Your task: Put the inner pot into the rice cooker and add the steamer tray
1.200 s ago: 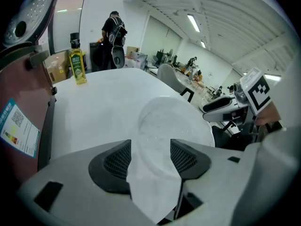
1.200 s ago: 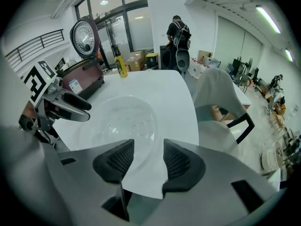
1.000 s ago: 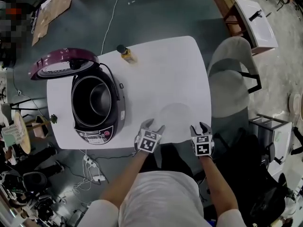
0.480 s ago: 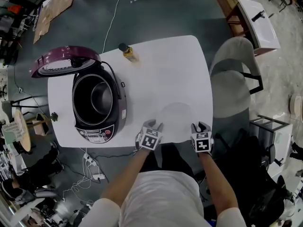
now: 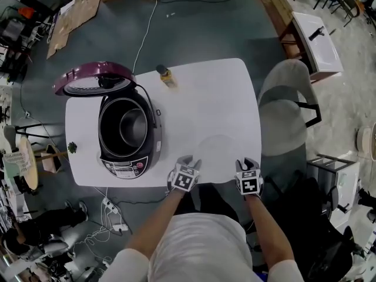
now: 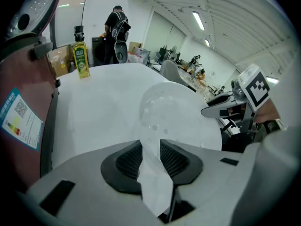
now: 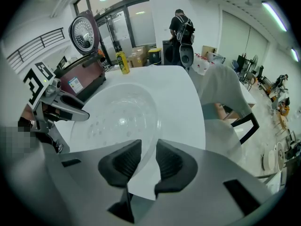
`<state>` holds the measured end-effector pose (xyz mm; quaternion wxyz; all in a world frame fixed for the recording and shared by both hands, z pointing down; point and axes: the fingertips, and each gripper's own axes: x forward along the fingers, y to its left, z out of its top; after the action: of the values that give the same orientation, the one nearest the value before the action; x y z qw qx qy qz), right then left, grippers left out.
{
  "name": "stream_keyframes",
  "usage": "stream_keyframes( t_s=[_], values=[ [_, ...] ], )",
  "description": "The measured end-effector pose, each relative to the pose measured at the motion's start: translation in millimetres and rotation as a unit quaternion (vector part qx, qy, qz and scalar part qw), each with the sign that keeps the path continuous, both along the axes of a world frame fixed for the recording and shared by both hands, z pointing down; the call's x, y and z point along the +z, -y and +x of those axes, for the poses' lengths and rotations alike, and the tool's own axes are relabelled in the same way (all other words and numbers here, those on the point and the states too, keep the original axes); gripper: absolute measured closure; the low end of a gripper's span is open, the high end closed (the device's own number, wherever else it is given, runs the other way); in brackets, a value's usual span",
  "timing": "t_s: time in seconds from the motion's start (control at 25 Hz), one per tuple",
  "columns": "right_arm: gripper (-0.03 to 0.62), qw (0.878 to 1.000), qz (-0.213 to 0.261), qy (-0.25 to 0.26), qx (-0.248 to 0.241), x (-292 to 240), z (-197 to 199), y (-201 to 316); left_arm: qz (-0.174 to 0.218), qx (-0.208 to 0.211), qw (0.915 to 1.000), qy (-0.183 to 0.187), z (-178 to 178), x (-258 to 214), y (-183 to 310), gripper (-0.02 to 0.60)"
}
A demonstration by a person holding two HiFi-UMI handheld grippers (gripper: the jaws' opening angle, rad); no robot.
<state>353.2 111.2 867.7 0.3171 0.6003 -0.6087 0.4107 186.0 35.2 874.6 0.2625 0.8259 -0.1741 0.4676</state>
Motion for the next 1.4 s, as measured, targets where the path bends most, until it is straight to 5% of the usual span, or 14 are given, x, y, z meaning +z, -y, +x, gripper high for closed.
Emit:
stream_keyframes(
  t_s=[0.72, 1.4],
  values=[
    [0.493, 0.996, 0.087, -0.013, -0.022, -94, -20, 20, 0.064, -0.028, 0.9967, -0.042, -23, -88, 13, 0.454],
    [0.502, 0.982, 0.179, -0.019, -0.057, -190, -68, 81, 0.133, -0.093, 0.9819, -0.097, -77, -184, 61, 0.468]
  ],
)
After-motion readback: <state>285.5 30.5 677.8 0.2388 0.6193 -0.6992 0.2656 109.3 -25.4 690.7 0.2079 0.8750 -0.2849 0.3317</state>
